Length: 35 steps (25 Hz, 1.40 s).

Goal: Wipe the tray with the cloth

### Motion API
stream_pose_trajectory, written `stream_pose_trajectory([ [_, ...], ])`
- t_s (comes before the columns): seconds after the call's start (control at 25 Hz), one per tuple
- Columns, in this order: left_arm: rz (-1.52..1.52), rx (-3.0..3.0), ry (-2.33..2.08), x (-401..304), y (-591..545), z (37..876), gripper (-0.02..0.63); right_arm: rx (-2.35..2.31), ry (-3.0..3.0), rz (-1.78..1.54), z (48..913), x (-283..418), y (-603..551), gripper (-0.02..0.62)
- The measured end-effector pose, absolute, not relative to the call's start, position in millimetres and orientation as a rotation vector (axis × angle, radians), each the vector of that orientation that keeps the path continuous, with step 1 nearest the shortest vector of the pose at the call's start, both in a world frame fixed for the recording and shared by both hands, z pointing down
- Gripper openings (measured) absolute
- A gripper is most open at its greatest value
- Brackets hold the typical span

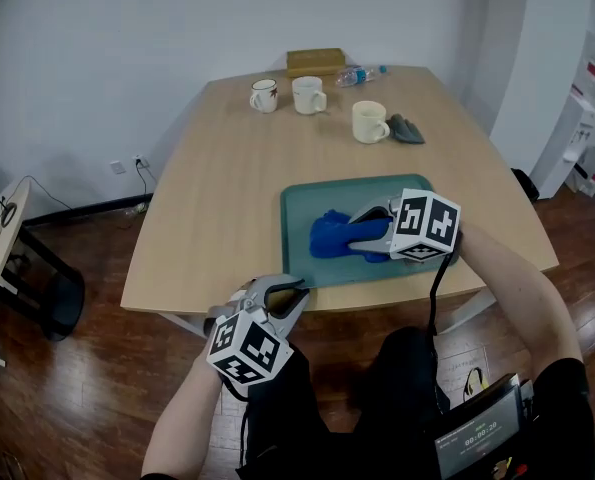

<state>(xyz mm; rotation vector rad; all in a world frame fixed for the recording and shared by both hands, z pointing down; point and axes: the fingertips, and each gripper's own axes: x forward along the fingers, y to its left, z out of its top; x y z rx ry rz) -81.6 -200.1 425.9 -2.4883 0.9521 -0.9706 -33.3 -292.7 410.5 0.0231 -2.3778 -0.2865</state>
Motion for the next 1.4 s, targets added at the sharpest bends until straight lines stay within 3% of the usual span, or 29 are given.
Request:
stream_pose_trajectory([
  [0.4, -0.974, -2.439, 0.914, -79, -198, 424, 0.060, 0.375, -2.247, -0.309, 409, -16, -421, 0.114],
  [0.6, -0.970, -2.381, 0.807, -35, -195, 405, 0.095, 0.366, -2.236, -0.298, 417, -22, -412, 0.112],
  [0.76, -1.134, -2.390, 0.765, -5, -213, 422, 0.121, 0.393, -2.210, -0.324, 419, -22, -410, 0.112],
  [0.92, -1.239, -2.440, 0.746, 2, -217, 433, 0.032, 0.379, -2.236, -0.344, 415, -24, -398, 0.112],
  [1.4, -1.266, -2.459, 0.747, -1, -219, 435, 0.029, 0.022, -2.288, -0.396, 415, -5, -254, 0.112],
])
